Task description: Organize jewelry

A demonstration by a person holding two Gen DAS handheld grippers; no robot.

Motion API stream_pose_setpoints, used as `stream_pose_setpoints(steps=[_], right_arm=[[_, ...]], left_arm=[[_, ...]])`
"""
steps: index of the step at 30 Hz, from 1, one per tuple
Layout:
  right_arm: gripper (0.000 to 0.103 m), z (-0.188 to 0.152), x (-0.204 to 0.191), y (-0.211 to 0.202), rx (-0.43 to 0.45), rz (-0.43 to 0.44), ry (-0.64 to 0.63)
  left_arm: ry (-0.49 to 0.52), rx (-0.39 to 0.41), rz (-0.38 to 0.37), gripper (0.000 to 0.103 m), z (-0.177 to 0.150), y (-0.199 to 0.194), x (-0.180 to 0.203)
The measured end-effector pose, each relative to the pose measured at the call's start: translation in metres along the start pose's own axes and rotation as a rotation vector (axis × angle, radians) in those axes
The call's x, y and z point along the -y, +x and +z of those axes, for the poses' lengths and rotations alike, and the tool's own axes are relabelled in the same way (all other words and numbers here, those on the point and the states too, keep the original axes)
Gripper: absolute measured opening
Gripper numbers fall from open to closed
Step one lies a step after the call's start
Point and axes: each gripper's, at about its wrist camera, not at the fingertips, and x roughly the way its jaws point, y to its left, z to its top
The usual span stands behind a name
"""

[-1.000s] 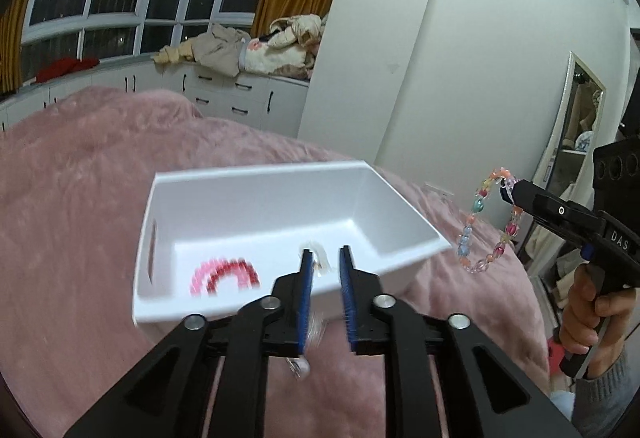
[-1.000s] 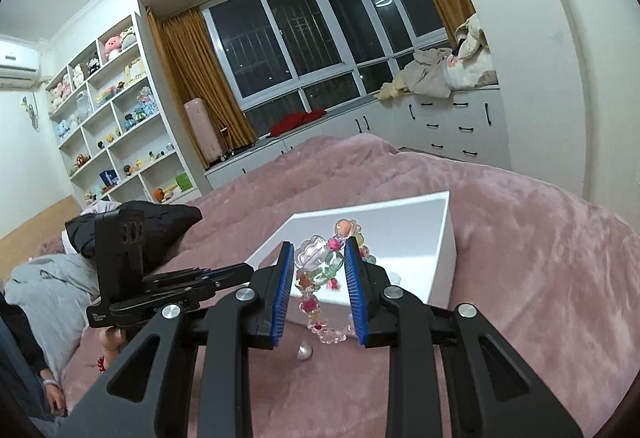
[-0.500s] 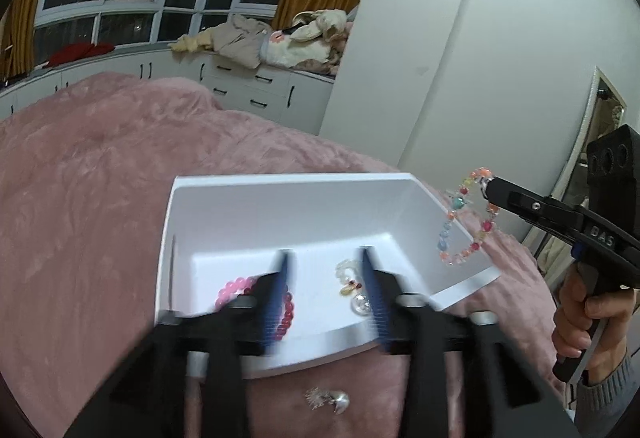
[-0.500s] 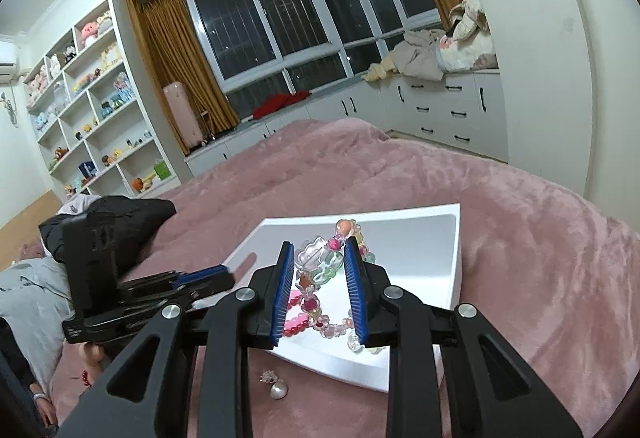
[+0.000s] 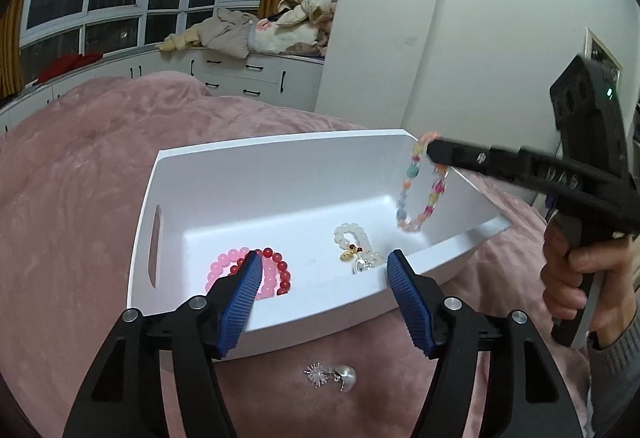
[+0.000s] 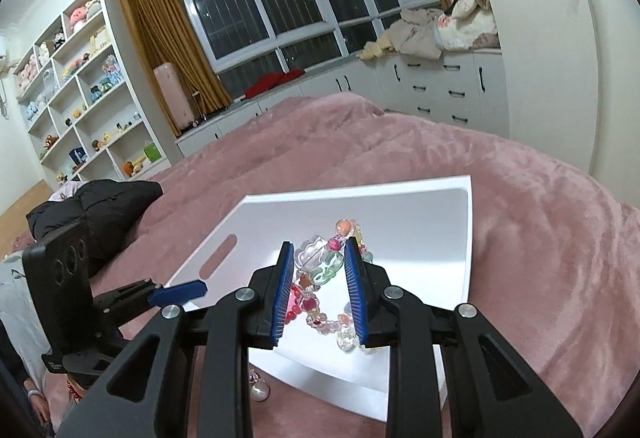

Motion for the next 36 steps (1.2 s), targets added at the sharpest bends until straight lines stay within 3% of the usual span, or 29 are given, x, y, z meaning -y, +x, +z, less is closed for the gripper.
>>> stream_pose_setpoints(steps=[2,4,6,8,10,17,20,26,30,36], right_arm=[[0.029,-0.004,0.001,0.006,-0.012,-0.004,0.004],[0.047,-0.009,-0.002,0.011,-0.010,0.009,0.004],[0.057,-0.013,-0.007,0.010,0.004,0.030,-0.011],[0.072,-0.016,-0.012,0.004,0.022,0.086,-0.006],[0.099,-0.019,-0.017,-0.007,0.058,0.115,-0.010],[0.098,-0.055,-0.032,-0.053,0.151,0.158,-0.081],[0.098,-0.080,-0.029,-0.062,0.144,0.219,-0.069],[0.098,-0.117,-0.038,-0.060,0.096,0.198,-0.124],[0.083,-0.130,-0.056,-0.047,0.027,0.152,-0.227],[0.063,-0.141,-0.084,-0.014,-0.099,0.104,-0.359]], left_arm=[[-0.010,0.009,0.011,0.078,0.001,0.000,-0.001],[-0.017,0.015,0.022,0.080,0.000,0.001,-0.002],[-0.018,0.019,0.033,0.082,-0.001,0.002,-0.003],[-0.014,0.028,0.037,0.087,-0.001,0.002,-0.001],[-0.004,0.046,0.030,0.093,-0.002,-0.001,0.002],[0.045,0.068,-0.014,0.094,-0.013,-0.015,0.012],[0.078,0.074,-0.010,0.094,-0.022,-0.023,0.012],[0.089,0.074,-0.030,0.094,-0.041,-0.045,0.014],[0.109,0.031,-0.026,0.092,-0.054,-0.038,0.014],[0.125,-0.075,0.009,0.066,-0.069,-0.001,0.007]])
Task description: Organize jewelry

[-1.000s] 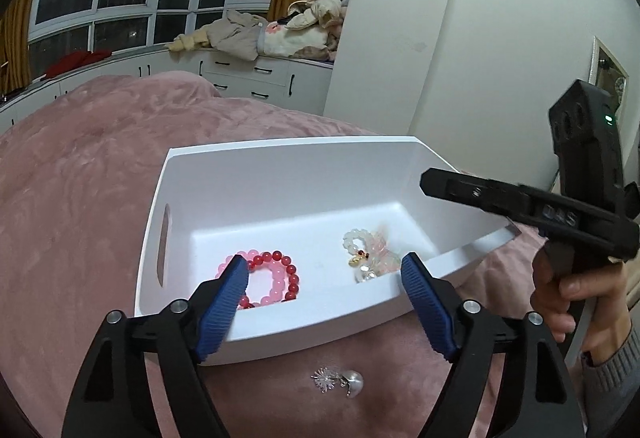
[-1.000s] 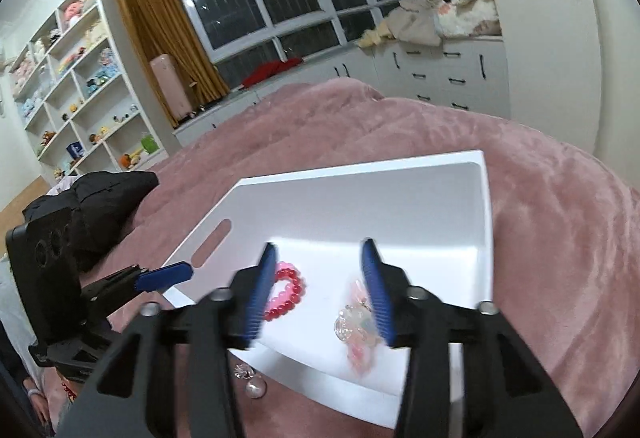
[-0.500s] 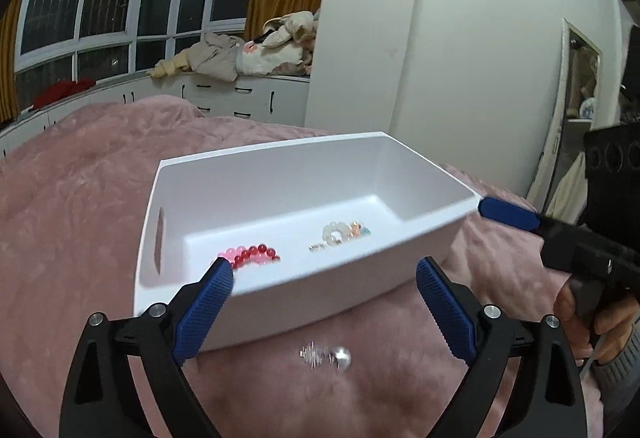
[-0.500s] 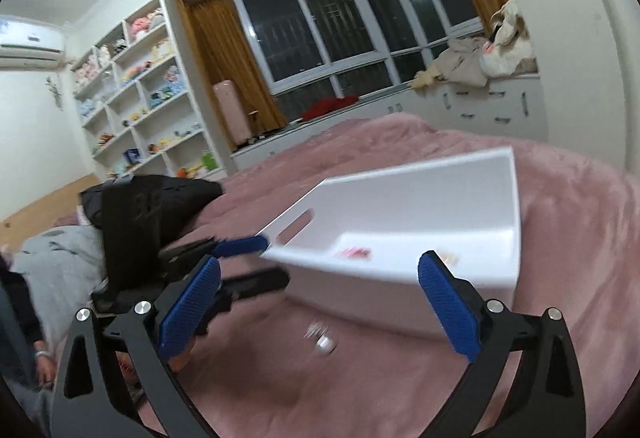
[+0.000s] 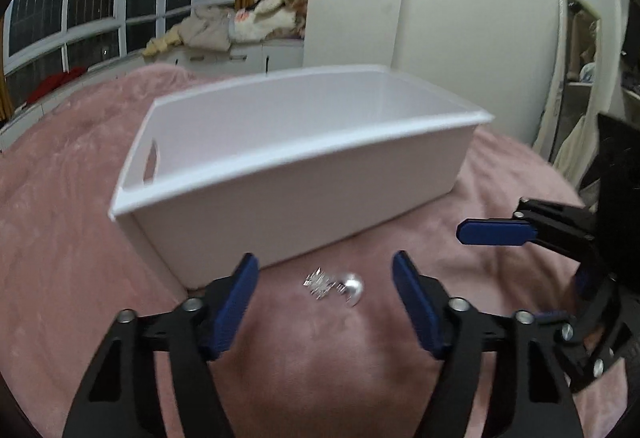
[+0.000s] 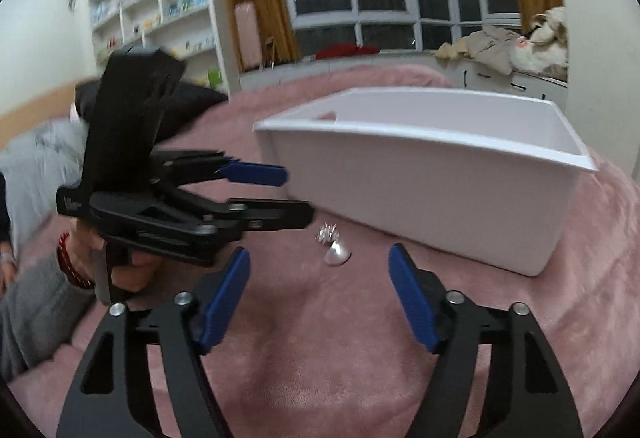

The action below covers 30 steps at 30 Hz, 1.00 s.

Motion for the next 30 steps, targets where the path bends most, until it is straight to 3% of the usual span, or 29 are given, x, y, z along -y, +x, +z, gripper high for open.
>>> stream_pose_setpoints(steps=[4,7,9,12,15,18,20,24,26,28,30], right_arm=[[0.045,0.003,-0.011,0.030,-0.096,-0.058,-0.059],[0.043,0.007,-0.014,0.044,-0.113,-0.078,-0.101],[0.042,0.009,-0.013,0.055,-0.135,-0.095,-0.108],[0.028,0.006,-0.006,0.072,-0.183,-0.081,-0.082],[0.020,0.004,-0.007,0.078,-0.187,-0.082,-0.086],[0.004,0.003,-0.006,0.075,-0.168,-0.080,-0.079],[0.002,0.002,-0.006,0.075,-0.165,-0.086,-0.072],[0.005,-0.001,-0.003,0.076,-0.184,-0.097,-0.059],[0.015,0.001,-0.001,0.076,-0.185,-0.095,-0.053],[0.045,0.003,-0.002,0.075,-0.173,-0.092,-0.049],[0.047,0.006,0.000,0.076,-0.160,-0.100,-0.042]], left_arm=[[-0.010,-0.052,0.006,0.060,-0.004,0.017,-0.009],[-0.018,-0.072,-0.008,0.055,-0.005,0.025,-0.012],[-0.010,-0.091,-0.001,0.046,-0.007,0.032,-0.012],[-0.011,-0.116,-0.001,0.044,-0.007,0.040,-0.013],[0.007,-0.119,0.015,0.042,-0.008,0.043,-0.010],[0.006,-0.124,0.014,0.038,-0.008,0.045,-0.010],[0.005,-0.123,0.007,0.033,-0.008,0.043,-0.011],[-0.008,-0.115,-0.006,0.021,-0.007,0.039,-0.014],[-0.024,-0.107,-0.010,0.021,-0.005,0.037,-0.016],[-0.027,-0.106,-0.013,0.021,-0.005,0.038,-0.016],[-0.022,-0.105,-0.011,0.021,-0.004,0.039,-0.014]])
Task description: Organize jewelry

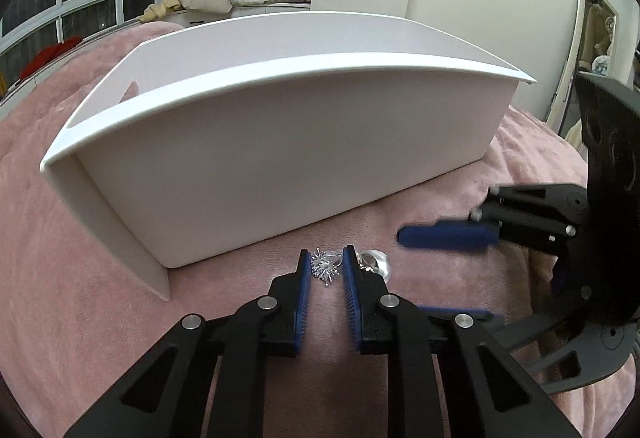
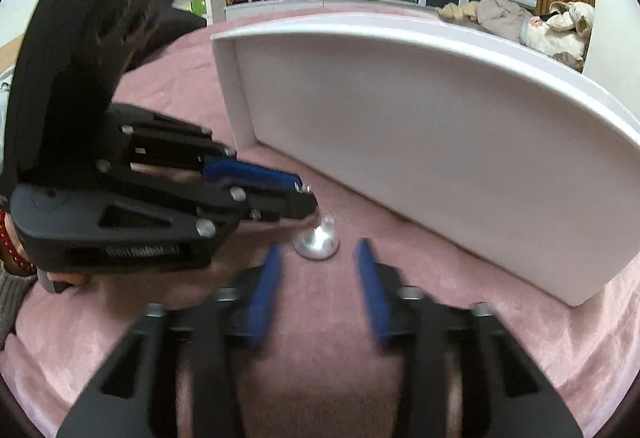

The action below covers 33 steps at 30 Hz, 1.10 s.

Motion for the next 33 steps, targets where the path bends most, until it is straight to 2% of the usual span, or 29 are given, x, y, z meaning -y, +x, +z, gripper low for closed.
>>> stream_pose_setpoints(steps=[2,4,5,11,16,24,33], right_arm=[[0.041,0.005,0.005,0.006,-0.012,0.002,0.018],[0.023,0.005,0.008,0.012,-0.037,0.029,0.030],[0.022,0.005,0.007,0.014,-0.040,0.037,0.025],[0.021,-0.001,0.007,-0.005,0.039,0.022,0.027],[0.021,-0.010,0.015,-0.042,0.142,0.007,0.073],[0.022,-0.010,0.015,-0.081,0.210,-0.028,0.064],[0.022,0.006,0.025,-0.117,0.283,-0.101,0.077]], left_arm=[[-0.001,0.000,-0.002,0.021,0.000,0.000,0.000],[-0.004,0.001,-0.005,0.021,-0.001,0.001,0.000],[-0.004,0.001,-0.006,0.021,-0.001,0.001,0.000],[-0.015,0.018,-0.020,0.021,0.000,-0.004,-0.001],[-0.028,0.055,-0.076,0.021,0.004,-0.019,0.001],[0.056,0.155,-0.116,0.021,0.018,-0.059,0.035],[0.026,0.231,-0.113,0.021,0.026,-0.083,0.031]])
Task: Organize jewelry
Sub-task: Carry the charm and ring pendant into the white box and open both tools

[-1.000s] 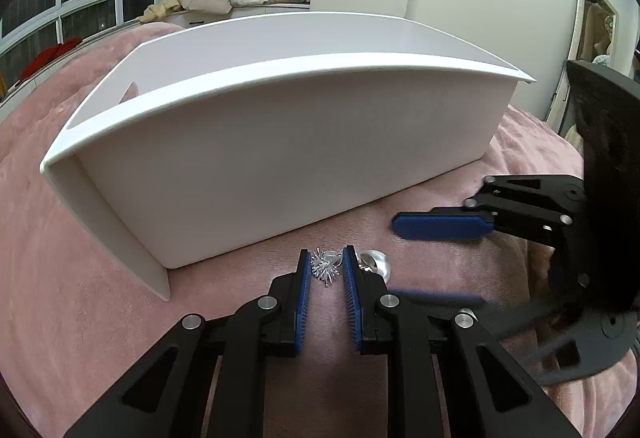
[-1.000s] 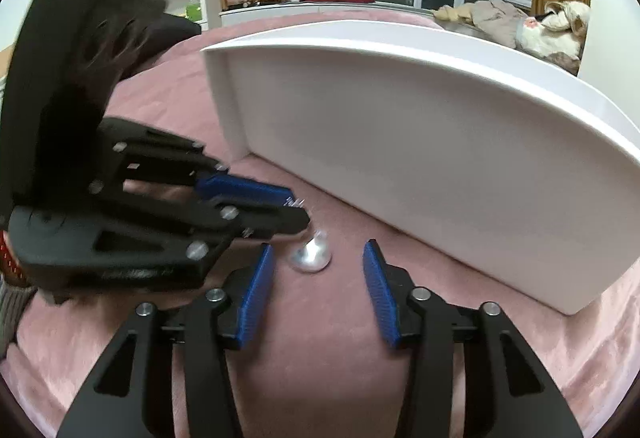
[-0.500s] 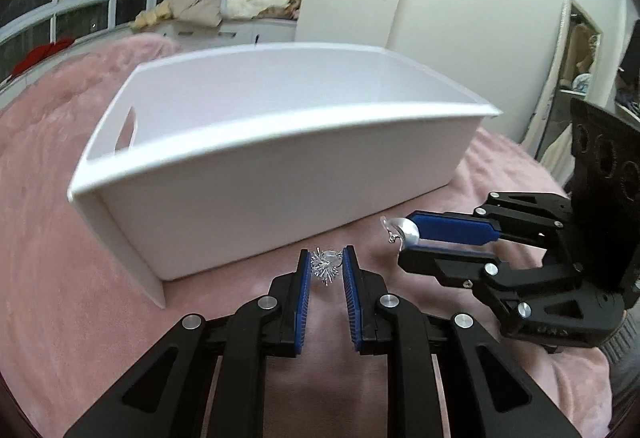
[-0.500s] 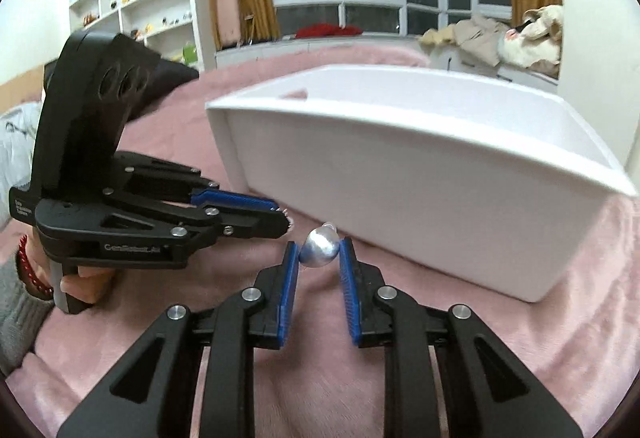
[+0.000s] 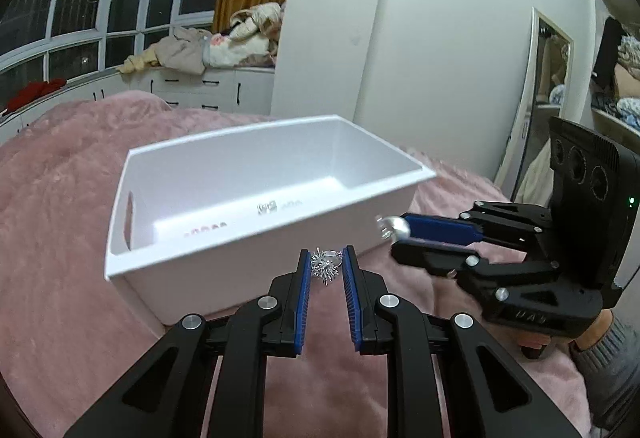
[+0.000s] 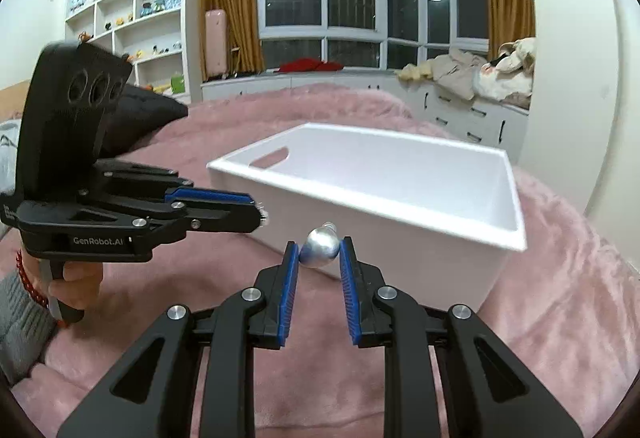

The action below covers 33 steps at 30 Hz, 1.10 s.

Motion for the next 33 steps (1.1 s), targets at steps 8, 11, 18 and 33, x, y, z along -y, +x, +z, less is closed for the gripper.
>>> stream_pose_setpoints(steps=[8,11,18,33], right_arm=[[0.022,0.028,0.014,-0.011,0.084,-0.069,0.020],[0.022,0.038,0.016,-0.010,0.114,-0.091,0.027],[0.022,0.056,0.028,0.020,0.101,-0.126,0.063],[0.022,0.059,0.045,0.089,-0.119,-0.178,0.099]], left_arm=[[-0.013,0.129,0.068,0.021,0.024,-0.024,-0.010],[-0.023,0.162,0.089,0.021,0.038,-0.028,-0.014],[-0.055,0.179,0.148,0.021,0.051,-0.014,-0.029],[-0.144,-0.006,0.204,0.021,0.033,0.062,-0.085]])
